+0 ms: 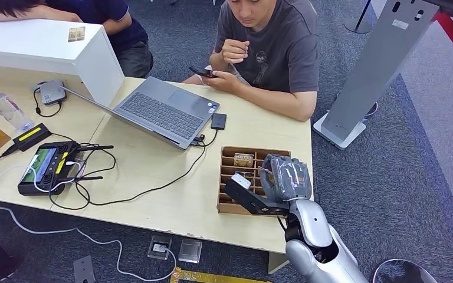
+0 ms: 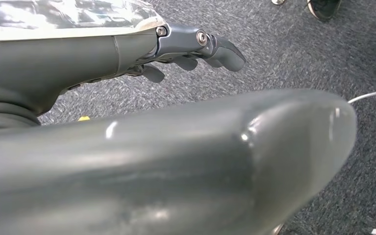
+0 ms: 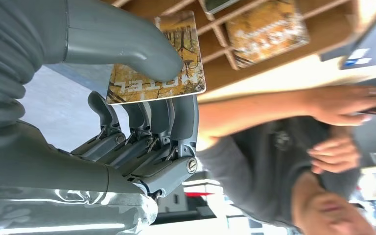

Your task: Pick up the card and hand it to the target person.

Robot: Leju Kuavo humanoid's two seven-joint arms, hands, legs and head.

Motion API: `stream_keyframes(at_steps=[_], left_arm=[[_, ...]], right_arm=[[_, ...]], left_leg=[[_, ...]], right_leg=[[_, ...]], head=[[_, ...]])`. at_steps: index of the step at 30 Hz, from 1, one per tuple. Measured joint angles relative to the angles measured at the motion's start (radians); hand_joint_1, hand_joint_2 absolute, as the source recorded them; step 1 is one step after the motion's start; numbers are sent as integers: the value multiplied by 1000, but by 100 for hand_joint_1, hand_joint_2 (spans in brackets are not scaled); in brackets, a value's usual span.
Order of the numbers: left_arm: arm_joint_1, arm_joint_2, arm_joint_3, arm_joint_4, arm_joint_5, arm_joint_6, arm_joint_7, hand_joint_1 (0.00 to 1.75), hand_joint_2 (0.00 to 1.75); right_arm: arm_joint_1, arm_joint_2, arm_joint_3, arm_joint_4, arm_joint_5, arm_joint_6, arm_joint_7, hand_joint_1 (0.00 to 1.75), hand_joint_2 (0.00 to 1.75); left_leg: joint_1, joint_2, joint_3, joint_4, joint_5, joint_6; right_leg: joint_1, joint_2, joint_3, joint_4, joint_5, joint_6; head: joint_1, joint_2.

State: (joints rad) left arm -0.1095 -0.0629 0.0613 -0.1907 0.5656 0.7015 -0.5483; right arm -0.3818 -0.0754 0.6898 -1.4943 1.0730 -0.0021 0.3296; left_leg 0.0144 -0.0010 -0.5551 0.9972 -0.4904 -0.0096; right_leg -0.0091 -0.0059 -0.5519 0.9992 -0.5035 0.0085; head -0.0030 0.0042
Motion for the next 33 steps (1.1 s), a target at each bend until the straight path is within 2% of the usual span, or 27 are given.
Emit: stream_keyframes(at_steps=[8, 14, 18, 24, 28, 33], left_arm=[[0, 0, 23, 1, -16, 0, -11, 0, 0], [0, 0, 40, 1, -32, 0, -11, 0, 0], [0, 0, 40, 1, -38, -1, -7, 0, 0], [0, 0, 39, 0, -37, -12, -7, 0, 0], [1, 0, 37, 0, -28, -17, -10, 0, 0], [1, 0, 29, -2, -13, -18, -17, 0, 0]], right_arm=[[-41, -15, 17, -97, -52, 56, -22, 132, 175], [-87, -25, 19, -146, -95, 50, -33, 130, 175], [-137, -28, 15, -145, -124, 10, -42, 129, 175], [-223, -28, 9, -83, -164, -48, -54, 138, 175], [-287, -27, 8, -9, -214, -81, -73, 139, 175], [-358, -18, 9, 102, -268, -136, -94, 149, 175]], left_leg=[[0, 0, 0, 0, 0, 0], [0, 0, 0, 0, 0, 0], [0, 0, 0, 0, 0, 0], [0, 0, -1, 0, 0, 0], [0, 0, -1, 0, 0, 0], [0, 0, -1, 0, 0, 0]], right_leg=[[0, 0, 0, 0, 0, 0], [0, 0, 0, 0, 0, 0], [0, 0, 0, 0, 0, 0], [0, 0, 0, 0, 0, 0], [0, 0, 0, 0, 0, 0], [0, 0, 0, 0, 0, 0]], head=[[0, 0], [0, 0], [0, 0], [-1, 0], [0, 0], [0, 0]])
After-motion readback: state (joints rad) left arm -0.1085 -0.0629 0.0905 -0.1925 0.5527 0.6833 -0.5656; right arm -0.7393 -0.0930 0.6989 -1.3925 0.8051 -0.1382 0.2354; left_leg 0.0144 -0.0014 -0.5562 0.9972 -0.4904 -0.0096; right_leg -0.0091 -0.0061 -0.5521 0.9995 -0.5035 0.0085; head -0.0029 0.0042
